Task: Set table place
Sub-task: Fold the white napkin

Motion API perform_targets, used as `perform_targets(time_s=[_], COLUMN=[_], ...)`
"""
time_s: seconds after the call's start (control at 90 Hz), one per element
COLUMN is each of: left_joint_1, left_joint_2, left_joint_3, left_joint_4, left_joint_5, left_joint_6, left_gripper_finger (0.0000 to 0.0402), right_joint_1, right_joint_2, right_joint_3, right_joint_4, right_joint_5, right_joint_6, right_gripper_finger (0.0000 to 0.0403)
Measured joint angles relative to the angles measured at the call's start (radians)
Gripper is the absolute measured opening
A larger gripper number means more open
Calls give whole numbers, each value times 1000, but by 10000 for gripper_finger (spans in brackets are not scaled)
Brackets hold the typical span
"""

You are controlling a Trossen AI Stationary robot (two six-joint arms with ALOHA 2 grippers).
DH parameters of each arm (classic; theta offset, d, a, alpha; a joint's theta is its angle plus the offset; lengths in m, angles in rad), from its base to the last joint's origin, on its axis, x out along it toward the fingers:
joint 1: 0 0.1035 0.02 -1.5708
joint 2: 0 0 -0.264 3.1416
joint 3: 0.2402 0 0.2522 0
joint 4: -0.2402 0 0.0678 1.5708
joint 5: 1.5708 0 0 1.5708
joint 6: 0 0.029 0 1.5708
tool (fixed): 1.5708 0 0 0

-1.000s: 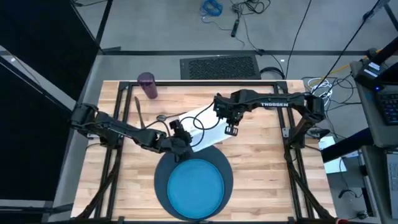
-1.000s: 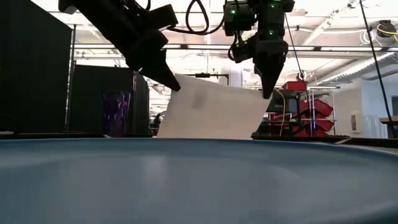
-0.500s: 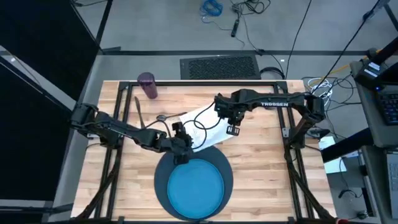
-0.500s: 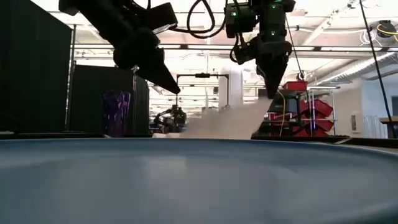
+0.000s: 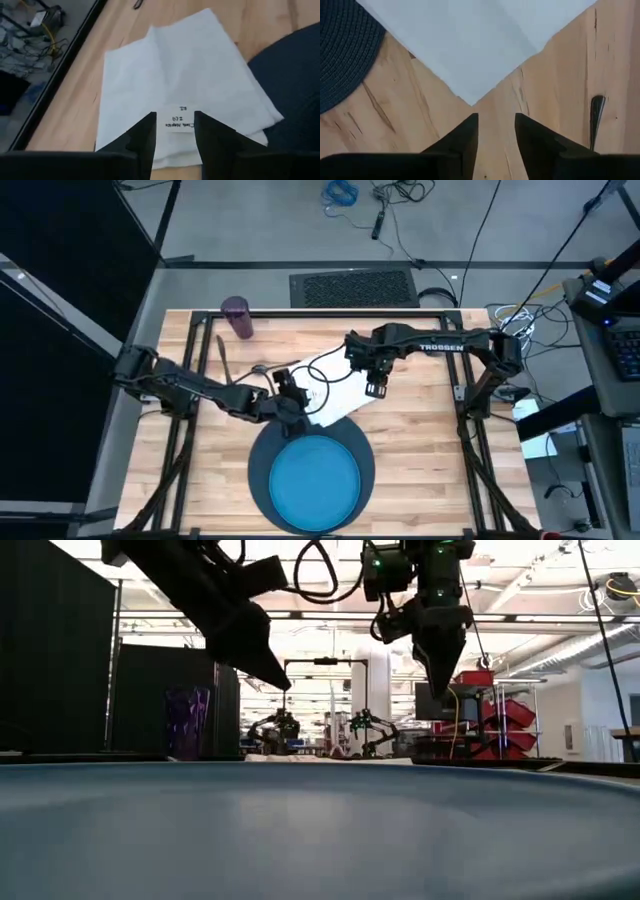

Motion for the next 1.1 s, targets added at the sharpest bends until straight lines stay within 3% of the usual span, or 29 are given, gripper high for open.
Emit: perform_targets(time_s=[0.3,0.556,0.767,0.933,1.1], left_joint_1=[23,24,24,28,55], left_joint_2=[0,0,0,-26,-73], left_joint_3=[-36,-41,-39,-18,-18], left_joint_4=[1,52,121,161,230], left_joint_5=[121,119,110,108,106], left_joint_6=[-27,-4,82,137,186], left_gripper_finger=[116,116,116,116,116], right_joint_1=[-1,-2,-13,-36,-85], right_joint_2=[0,0,-18,-157,-435], right_joint_3=[0,-77,-95,-115,-314], right_joint_4=[141,347,292,266,402], right_joint_5=[-4,-63,-81,-84,-85], right_joint_6=[-108,-226,-247,-255,-255], right_gripper_finger=[116,116,116,116,116])
